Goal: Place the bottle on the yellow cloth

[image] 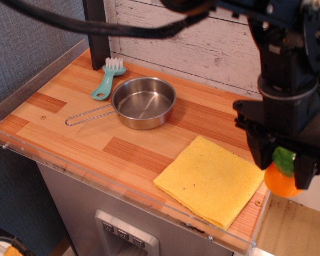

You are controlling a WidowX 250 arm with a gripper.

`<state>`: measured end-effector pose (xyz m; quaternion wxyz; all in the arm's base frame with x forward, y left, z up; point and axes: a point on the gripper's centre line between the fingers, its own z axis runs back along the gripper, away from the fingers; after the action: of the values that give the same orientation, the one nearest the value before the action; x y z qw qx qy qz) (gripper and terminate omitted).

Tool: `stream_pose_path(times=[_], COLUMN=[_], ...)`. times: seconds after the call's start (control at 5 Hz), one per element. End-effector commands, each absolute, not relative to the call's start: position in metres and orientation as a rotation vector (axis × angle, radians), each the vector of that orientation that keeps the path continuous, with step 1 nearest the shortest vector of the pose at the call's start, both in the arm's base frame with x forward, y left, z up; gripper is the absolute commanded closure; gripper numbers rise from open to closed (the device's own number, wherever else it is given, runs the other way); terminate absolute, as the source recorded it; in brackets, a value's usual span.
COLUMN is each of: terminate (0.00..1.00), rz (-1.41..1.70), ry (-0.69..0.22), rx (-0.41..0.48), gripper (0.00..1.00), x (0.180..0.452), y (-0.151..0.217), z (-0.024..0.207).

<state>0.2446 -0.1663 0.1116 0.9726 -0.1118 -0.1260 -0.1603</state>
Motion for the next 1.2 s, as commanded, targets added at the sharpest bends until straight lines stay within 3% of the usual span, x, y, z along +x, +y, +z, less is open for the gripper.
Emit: stream_pose_path(times=[0.0,0.8,1.0], terminate=[0.00,0.00,0.00], rz=[-0.223,-0.127,-0.093], ry=[-0.253,-0.173,-0.146], rx=[-0.118,-0.065,-0.068], gripper=[1.00,1.00,0.00], x=[0.238,0.244,0.245], y=[-0.122,-0.090,-0.086], z=[0.103,0.072,0.067])
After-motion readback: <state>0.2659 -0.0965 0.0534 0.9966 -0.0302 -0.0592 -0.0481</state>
